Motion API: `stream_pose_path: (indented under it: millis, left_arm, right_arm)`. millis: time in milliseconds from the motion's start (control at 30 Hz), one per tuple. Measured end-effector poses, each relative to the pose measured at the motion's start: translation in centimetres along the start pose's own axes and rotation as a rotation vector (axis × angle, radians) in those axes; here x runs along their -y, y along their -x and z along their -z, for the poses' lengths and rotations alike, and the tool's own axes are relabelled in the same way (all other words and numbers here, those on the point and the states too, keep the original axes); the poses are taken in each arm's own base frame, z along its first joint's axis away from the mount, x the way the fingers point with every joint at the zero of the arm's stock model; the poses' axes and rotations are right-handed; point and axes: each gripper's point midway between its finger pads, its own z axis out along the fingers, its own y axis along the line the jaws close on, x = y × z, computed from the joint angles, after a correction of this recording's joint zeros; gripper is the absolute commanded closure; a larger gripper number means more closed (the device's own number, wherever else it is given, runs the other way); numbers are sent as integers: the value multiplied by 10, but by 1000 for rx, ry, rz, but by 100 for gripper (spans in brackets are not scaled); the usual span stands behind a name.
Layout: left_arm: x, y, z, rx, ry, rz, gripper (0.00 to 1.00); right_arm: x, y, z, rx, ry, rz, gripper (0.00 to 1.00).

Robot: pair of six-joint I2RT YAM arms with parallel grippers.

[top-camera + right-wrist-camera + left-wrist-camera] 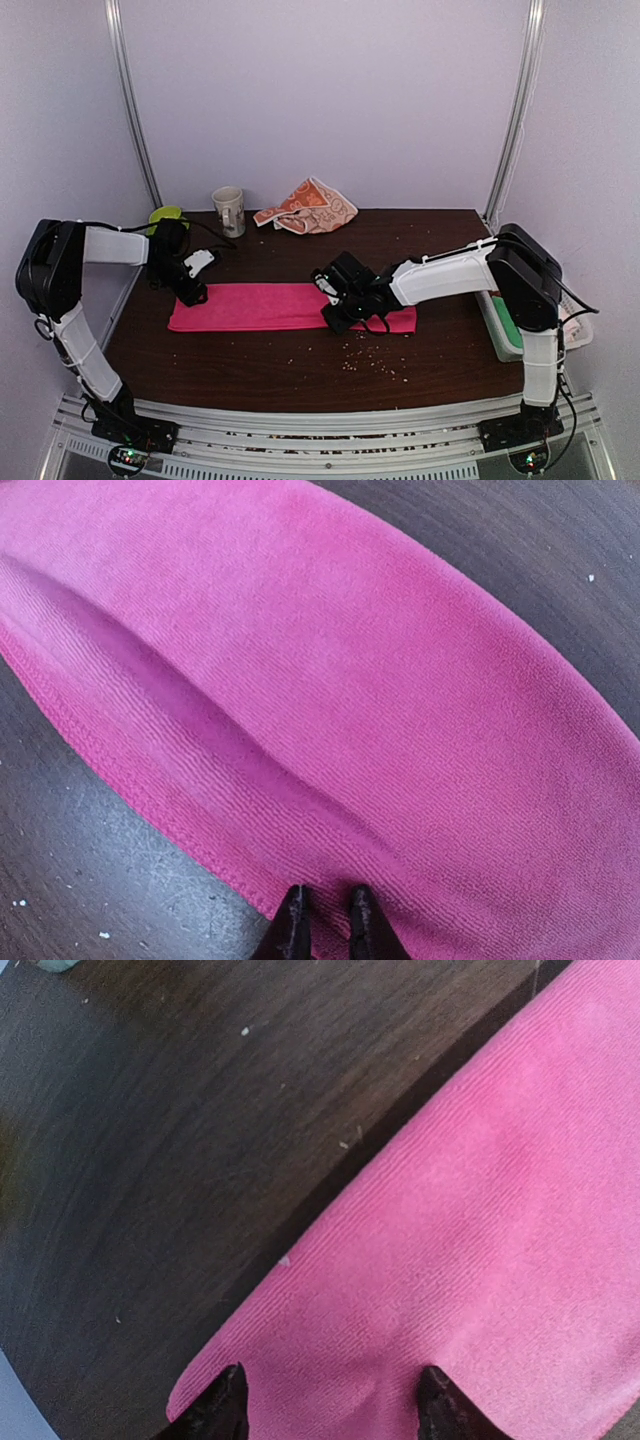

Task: Roll the towels
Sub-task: Smooth out the towel at the center of the board.

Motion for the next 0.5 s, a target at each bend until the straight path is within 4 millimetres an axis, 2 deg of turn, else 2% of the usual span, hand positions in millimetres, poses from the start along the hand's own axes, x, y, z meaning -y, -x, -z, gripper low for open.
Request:
stream_pose_path:
  millis: [67,167,300,500]
  left_arm:
    - [-2,-4,-5,-17,16,5,37]
    - [-7,-4,-8,-18,40,15,33]
    - [-11,-1,-10,-5,56,24,28]
    - [-16,4,-12,12,80,34,23]
  right_arm:
    - [0,-2,0,2,2,0,82]
    - [2,-7,1,3,-11,5,72]
    - [3,-8,14,18,-30,21,71]
    - [-5,10,44,97,-13,43,70]
